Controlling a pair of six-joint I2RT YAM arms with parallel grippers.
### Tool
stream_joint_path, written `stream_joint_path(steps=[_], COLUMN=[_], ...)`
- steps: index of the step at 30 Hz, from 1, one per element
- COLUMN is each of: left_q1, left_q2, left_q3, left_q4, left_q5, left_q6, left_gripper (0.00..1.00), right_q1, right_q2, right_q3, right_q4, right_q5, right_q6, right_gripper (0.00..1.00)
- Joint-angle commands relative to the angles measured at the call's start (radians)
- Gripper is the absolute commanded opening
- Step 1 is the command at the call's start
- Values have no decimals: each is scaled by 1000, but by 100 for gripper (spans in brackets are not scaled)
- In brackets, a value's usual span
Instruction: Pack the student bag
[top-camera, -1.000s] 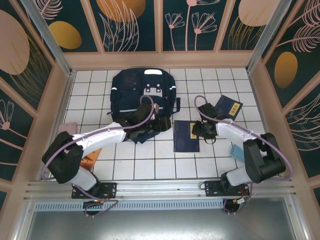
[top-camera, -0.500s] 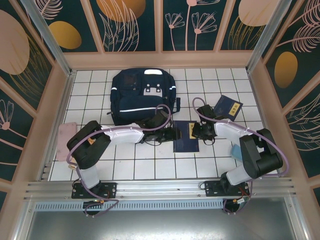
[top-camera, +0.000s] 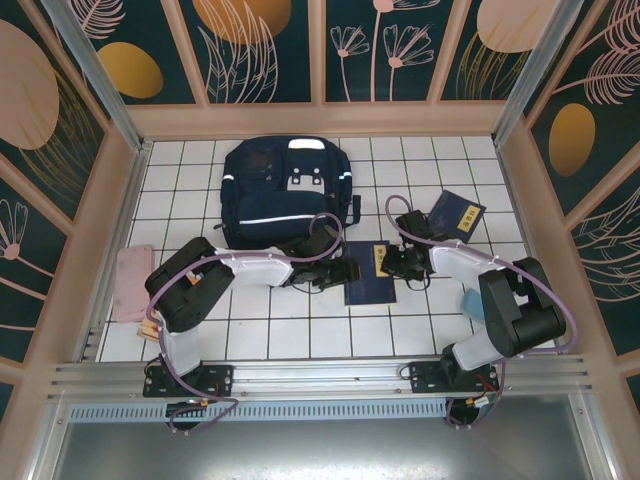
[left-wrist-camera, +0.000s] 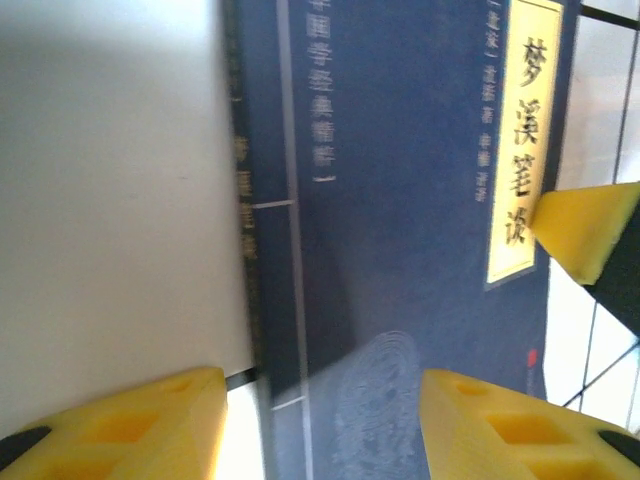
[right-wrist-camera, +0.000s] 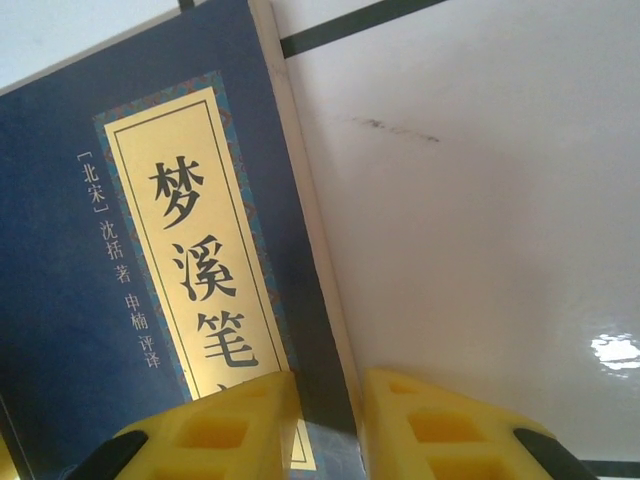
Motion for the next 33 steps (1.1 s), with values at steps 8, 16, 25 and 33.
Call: stream_joint_path(steps=[8,16,25,33], left_q1=[-9,-7,-7,-7], left_q2=[-7,-114,-107,-62], left_q3=[2,-18,-10,-50], left_q4=[206,231,203,334], left_q5=[157,159,120,157], left_q6=[-39,-65,-83,-229], left_gripper=[53,52,47,43], right_q1=[-2,-3,-3,-3], right_q2=[-2,-22,-64,-41], right_q3=[-72,-84,-83,-119], right_q4=[59,60,69,121], right_q5=[-218,-228,-273,-309], right_q6=[14,57,84,114], right_gripper=[27,29,30,30])
